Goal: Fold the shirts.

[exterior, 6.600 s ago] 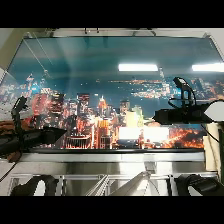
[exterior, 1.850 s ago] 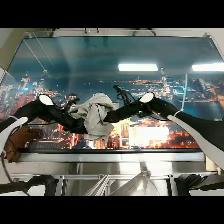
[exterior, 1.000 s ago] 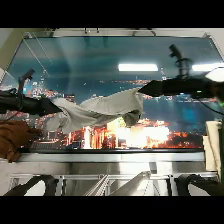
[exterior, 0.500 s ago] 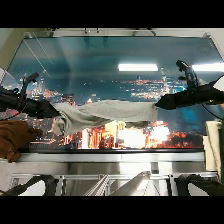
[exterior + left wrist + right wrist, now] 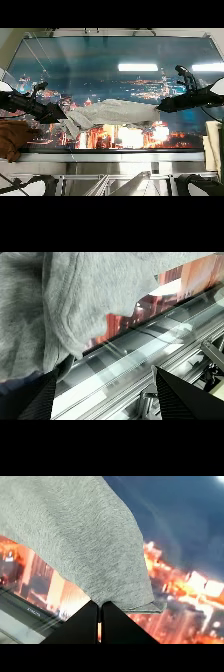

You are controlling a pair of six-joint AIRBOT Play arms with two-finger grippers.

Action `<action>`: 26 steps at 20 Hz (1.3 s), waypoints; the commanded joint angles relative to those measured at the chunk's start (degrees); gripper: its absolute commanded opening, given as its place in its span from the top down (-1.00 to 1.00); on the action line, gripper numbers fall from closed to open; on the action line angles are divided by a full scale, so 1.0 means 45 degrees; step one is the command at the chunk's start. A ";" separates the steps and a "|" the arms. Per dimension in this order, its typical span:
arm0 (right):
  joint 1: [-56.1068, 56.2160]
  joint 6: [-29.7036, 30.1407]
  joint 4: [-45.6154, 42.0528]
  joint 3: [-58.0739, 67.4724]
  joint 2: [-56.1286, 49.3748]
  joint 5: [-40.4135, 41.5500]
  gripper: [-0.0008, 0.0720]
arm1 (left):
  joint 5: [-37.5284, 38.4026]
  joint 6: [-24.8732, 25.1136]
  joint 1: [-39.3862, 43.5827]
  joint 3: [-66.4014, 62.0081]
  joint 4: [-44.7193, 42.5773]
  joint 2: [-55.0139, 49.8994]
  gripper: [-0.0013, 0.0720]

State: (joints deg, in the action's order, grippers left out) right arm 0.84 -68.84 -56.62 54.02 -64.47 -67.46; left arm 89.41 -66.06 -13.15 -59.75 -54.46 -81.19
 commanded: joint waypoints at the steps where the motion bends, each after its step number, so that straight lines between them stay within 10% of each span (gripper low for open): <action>1: -0.0010 0.0010 -0.0044 -0.0442 -0.0083 0.0272 0.94 | -0.0408 -0.0092 0.0495 -0.0010 0.0010 -0.0544 -0.81; 5: -0.0010 0.0010 -0.0039 -0.0481 -0.0248 0.0277 0.94 | -0.1010 -0.0092 0.1132 -0.0010 0.0053 -0.0986 -0.73; 12: -0.0010 0.0068 -0.0044 -0.0481 -0.0291 0.0272 0.94 | -0.0597 0.0092 0.1287 -0.0015 0.0126 -0.0316 0.93; 19: -0.0083 0.0340 0.0053 0.1175 0.3381 -0.1574 0.95 | 0.0947 0.2030 -0.0291 -0.1734 0.6698 0.4775 0.93; 26: -0.0724 -0.0631 -0.1899 0.4143 0.9772 0.2419 0.95 | 0.0107 0.2871 -0.5382 -0.6324 0.9680 0.9967 0.92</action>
State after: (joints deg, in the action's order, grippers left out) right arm -1.13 -69.01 -59.72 68.62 -29.36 -64.05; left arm 92.27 -53.67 -27.29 -80.55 -15.88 -43.68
